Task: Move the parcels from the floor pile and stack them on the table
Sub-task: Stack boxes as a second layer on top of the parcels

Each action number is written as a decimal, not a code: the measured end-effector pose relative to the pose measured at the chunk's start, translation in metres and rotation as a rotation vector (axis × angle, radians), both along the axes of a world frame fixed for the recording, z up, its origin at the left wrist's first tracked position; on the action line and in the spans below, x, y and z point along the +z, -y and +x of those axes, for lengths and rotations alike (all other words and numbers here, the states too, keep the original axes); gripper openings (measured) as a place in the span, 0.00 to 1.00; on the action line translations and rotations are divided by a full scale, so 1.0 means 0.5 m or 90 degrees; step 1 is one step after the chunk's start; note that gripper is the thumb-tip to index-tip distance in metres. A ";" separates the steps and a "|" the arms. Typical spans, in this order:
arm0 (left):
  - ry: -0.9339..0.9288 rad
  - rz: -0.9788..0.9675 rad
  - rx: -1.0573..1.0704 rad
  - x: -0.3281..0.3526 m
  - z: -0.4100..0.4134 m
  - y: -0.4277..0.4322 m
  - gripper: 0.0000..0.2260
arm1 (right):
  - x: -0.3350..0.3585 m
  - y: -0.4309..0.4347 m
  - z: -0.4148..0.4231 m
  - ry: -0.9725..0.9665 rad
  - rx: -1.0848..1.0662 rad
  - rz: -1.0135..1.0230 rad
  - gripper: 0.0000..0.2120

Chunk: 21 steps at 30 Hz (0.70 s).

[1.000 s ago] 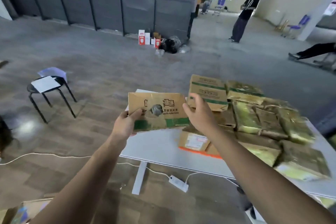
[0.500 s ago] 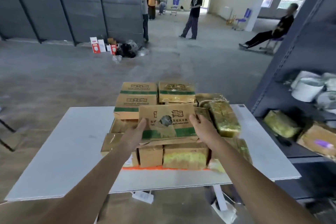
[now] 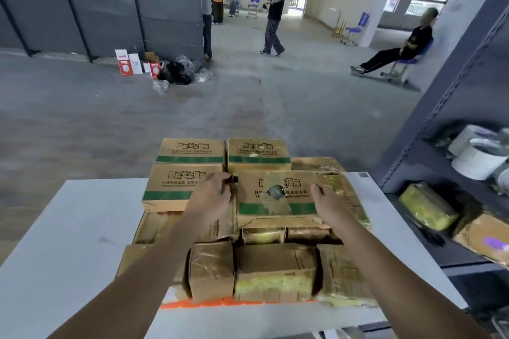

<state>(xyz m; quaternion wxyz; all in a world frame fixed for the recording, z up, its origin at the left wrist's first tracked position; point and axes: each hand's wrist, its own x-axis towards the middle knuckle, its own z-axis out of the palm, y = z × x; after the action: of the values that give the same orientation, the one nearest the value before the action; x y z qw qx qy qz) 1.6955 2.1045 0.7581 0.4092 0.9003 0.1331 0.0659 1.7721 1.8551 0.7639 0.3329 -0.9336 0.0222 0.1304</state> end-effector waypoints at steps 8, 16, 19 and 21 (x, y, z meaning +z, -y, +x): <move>-0.137 0.321 -0.108 -0.091 0.102 -0.075 0.22 | -0.062 -0.081 0.114 -0.044 0.013 -0.032 0.25; -0.151 0.361 -0.104 -0.108 0.106 -0.071 0.22 | -0.082 -0.098 0.147 -0.089 0.042 -0.027 0.24; -0.157 0.330 -0.121 -0.102 0.104 -0.076 0.23 | -0.086 -0.100 0.148 -0.101 0.064 -0.030 0.25; -0.153 0.281 -0.118 -0.097 0.103 -0.078 0.23 | -0.089 -0.097 0.149 -0.094 0.071 -0.027 0.25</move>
<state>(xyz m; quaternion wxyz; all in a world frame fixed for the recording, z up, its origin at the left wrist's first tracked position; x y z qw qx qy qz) 1.7472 2.1436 0.7097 0.1887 0.9774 0.0800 -0.0519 1.8466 1.9038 0.7194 0.3025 -0.9281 -0.0023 0.2169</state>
